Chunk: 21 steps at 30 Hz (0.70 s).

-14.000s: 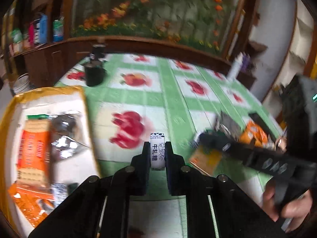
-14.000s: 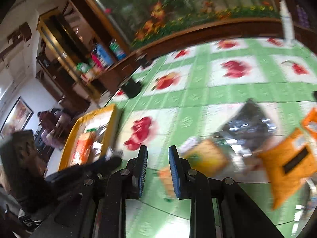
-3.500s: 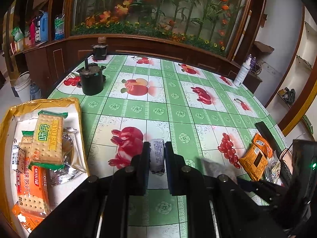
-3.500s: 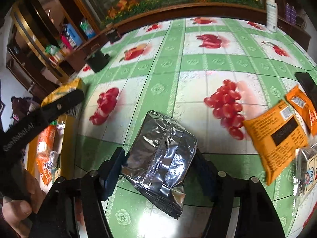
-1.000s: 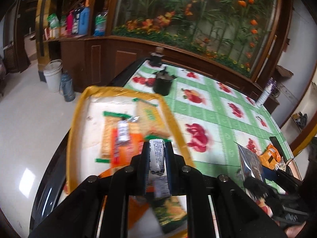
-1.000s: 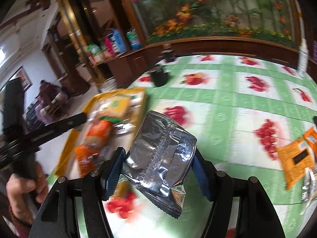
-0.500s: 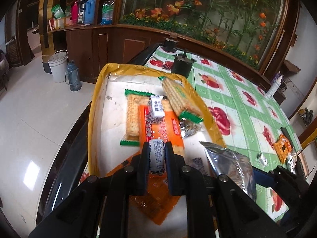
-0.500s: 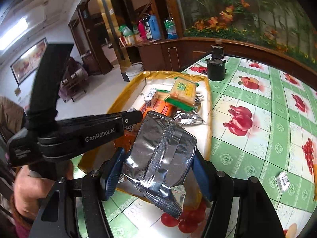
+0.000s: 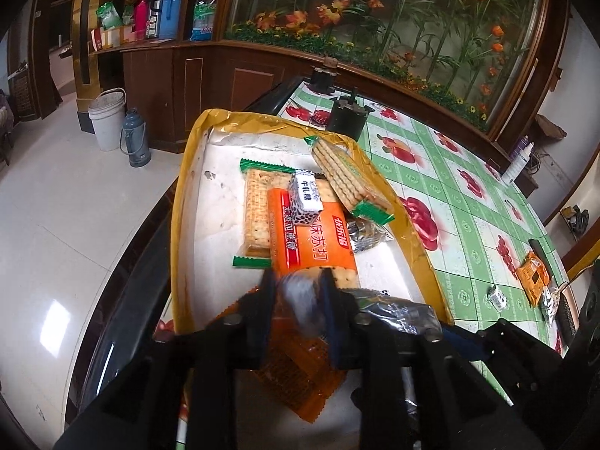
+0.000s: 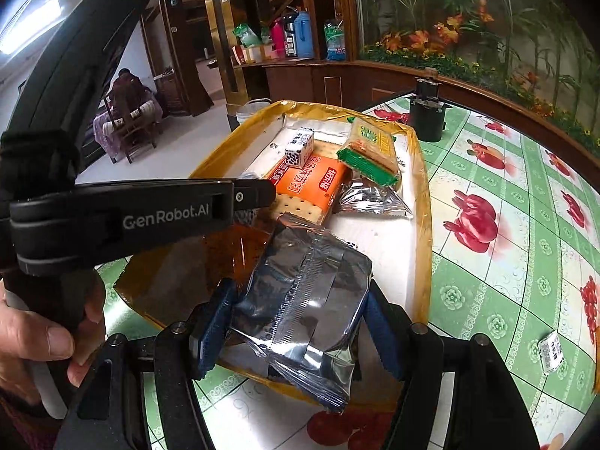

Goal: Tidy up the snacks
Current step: 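Open both grippers to drop the milk candy and silver bag into tray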

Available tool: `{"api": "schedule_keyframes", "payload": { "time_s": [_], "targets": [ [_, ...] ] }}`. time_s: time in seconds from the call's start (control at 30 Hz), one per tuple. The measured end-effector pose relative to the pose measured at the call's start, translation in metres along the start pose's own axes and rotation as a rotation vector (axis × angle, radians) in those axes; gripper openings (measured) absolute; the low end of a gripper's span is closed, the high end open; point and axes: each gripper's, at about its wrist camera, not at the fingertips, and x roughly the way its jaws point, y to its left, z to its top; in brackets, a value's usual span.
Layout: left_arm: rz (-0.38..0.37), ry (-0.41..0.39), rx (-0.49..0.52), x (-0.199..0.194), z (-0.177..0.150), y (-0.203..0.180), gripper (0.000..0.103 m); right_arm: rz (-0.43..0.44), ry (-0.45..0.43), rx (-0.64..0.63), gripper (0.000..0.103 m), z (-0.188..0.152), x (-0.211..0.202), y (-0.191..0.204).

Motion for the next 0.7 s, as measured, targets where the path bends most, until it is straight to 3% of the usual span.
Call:
{"api": "schedule_keyframes", "payload": {
  "time_s": [0.03,0.1,0.47,0.7],
  "targets": [
    [-0.001,-0.004,-0.002,-0.001,0.000,0.000,0.041,0.004,-0.002,0.000,0.073,0.000,-0.001,0.000],
    [-0.002,-0.010,0.000,-0.004,0.000,-0.001,0.044,0.002,0.003,-0.005,0.075,0.000,-0.001,0.000],
    [-0.007,-0.044,0.003,-0.024,0.006,-0.008,0.045,0.045,-0.054,0.019,0.076,0.004,-0.030,-0.007],
    [-0.023,-0.051,0.044,-0.030,0.007,-0.034,0.045,0.061,-0.126,0.090,0.076,0.000,-0.070,-0.040]
  ]
}}
